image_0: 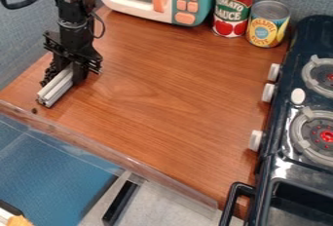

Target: Sweep into pile

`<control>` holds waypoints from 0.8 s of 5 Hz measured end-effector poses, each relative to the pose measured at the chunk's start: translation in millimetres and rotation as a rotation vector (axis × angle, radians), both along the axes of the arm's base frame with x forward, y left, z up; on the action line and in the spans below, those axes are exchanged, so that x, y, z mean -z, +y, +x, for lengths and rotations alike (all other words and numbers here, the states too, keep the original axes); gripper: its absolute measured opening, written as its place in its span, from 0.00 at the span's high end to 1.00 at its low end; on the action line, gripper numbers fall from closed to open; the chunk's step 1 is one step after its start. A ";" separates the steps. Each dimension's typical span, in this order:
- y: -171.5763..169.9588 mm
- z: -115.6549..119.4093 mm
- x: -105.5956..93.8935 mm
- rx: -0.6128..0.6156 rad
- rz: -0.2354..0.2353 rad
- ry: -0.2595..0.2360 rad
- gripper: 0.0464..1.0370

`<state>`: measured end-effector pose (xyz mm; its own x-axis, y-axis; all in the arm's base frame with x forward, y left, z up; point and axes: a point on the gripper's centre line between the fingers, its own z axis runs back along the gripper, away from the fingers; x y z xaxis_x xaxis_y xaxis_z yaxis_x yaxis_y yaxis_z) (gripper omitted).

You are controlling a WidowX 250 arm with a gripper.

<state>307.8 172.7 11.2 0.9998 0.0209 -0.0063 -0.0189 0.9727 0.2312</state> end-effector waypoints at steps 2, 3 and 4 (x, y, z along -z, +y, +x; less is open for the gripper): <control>-19.8 -6.0 -0.3 -0.051 -0.100 0.049 0.65; -51.0 -0.1 -33.7 -0.042 -0.175 -0.001 0.65; -85.4 -1.0 -49.0 -0.036 -0.206 -0.026 0.65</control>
<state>306.8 87.3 60.2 0.9983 0.0578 0.0118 -0.0581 0.9980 0.0266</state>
